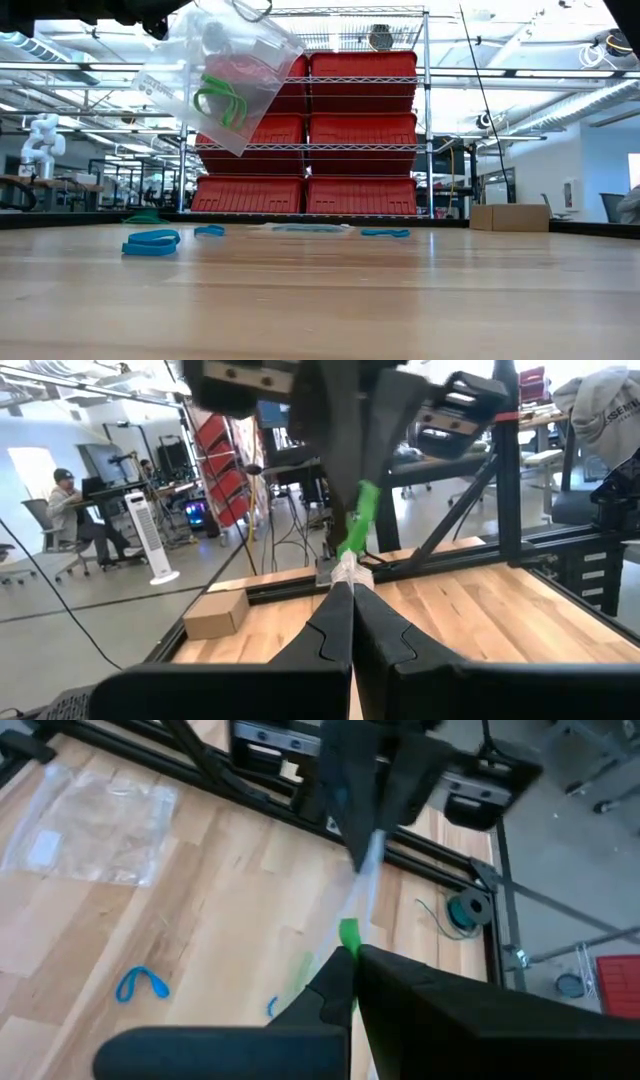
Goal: Sort rubber bands
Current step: Put the green rubber band into the bottom right zip bag, then close the bottom right zip bag
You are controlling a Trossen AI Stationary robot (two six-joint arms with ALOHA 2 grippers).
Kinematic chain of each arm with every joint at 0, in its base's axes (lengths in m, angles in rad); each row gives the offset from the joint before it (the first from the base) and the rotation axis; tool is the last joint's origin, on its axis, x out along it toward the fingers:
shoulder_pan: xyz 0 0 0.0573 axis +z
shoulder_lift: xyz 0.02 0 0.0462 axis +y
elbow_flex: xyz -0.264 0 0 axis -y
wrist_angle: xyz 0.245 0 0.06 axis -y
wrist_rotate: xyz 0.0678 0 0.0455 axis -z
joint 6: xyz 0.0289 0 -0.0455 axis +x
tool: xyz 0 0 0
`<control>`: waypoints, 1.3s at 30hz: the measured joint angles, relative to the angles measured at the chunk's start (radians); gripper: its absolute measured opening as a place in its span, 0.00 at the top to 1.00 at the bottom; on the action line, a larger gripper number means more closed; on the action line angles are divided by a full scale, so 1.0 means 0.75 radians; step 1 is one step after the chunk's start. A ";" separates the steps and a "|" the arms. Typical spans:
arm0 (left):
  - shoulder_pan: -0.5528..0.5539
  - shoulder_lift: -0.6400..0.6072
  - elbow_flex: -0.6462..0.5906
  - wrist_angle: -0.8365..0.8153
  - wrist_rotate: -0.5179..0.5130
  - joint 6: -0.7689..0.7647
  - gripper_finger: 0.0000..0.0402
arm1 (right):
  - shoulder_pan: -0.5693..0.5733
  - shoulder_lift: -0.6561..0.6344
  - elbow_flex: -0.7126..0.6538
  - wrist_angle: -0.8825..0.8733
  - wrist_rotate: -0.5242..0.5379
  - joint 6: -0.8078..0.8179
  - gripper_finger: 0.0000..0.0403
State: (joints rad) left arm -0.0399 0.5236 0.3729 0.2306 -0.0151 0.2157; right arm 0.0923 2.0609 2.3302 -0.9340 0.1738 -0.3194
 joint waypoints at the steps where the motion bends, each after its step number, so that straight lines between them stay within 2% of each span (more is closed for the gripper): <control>1: 0.001 0.000 0.000 0.000 0.000 0.000 1.00 | -0.008 0.000 0.000 0.001 -0.015 0.007 1.00; 5: 0.001 0.000 0.000 0.001 0.000 0.000 1.00 | -0.032 0.000 0.000 0.002 -0.065 0.044 1.00; 20: 0.000 0.006 -0.001 0.009 0.006 -0.002 1.00 | -0.072 0.120 -0.002 -0.021 -0.063 0.118 0.99; 24: 0.000 0.023 -0.001 0.014 0.006 -0.002 1.00 | -0.080 0.127 -0.002 -0.019 -0.057 0.121 0.93; 34: 0.000 0.063 -0.001 0.034 -0.020 0.000 1.00 | -0.079 0.124 -0.002 -0.061 -0.058 0.266 0.65; 37: 0.000 0.068 -0.001 0.033 -0.021 0.000 1.00 | -0.075 0.124 -0.002 -0.121 -0.049 0.266 0.66; 39: 0.000 0.068 -0.001 0.030 -0.022 0.000 1.00 | -0.063 0.124 -0.002 -0.165 -0.003 0.249 0.72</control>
State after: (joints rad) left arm -0.0399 0.5747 0.3721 0.2531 -0.0313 0.2160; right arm 0.0454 2.1540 2.3291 -1.0577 0.1718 -0.1328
